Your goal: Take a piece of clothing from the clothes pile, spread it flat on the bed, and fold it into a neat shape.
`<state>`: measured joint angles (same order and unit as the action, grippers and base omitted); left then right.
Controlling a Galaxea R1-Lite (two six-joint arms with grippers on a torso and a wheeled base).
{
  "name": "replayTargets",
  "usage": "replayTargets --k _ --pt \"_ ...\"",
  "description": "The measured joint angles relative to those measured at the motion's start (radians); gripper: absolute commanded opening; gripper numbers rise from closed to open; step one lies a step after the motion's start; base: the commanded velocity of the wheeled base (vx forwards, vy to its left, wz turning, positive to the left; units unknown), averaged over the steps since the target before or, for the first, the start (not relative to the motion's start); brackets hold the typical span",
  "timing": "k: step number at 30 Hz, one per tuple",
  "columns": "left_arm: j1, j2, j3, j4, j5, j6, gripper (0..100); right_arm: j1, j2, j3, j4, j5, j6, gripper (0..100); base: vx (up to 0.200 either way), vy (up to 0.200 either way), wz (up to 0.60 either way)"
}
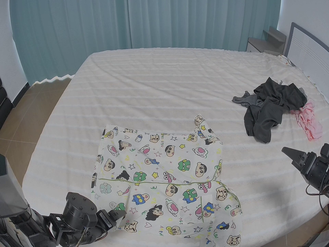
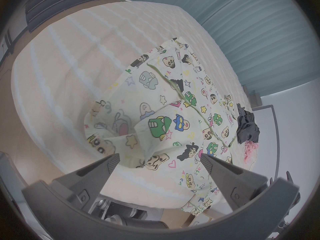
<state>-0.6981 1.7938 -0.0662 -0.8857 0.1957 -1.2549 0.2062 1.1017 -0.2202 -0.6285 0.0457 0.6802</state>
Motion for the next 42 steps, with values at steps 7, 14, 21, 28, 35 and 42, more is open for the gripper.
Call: replayTargets --k 7,14,21,28,35,42 --pt "-0.003 0.075 -0.011 -0.108 0.036 0.002 100 0.0 -0.004 -0.002 0.0 0.0 0.0 100 0.0 0.0 0.0" --pt "-0.021 0.171 -0.015 -0.186 0.106 0.006 0 0.0 -0.007 -0.003 0.0 0.0 0.0 100 0.0 0.0 0.0" --pt "-0.036 0.255 -0.008 -0.275 0.156 0.026 0 0.001 -0.013 -0.004 0.0 0.001 0.0 100 0.0 0.0 0.0" --pt "-0.036 0.278 0.014 -0.299 0.229 0.08 0 0.001 -0.018 -0.004 0.0 0.001 0.001 100 0.0 0.0 0.0" --pt "-0.019 0.277 0.041 -0.378 0.319 0.164 0 0.001 -0.026 -0.005 0.0 0.001 0.001 100 0.0 0.0 0.0" --pt "0.034 0.255 0.048 -0.477 0.357 0.257 0 0.001 -0.029 -0.005 0.0 0.001 0.001 100 0.0 0.0 0.0"
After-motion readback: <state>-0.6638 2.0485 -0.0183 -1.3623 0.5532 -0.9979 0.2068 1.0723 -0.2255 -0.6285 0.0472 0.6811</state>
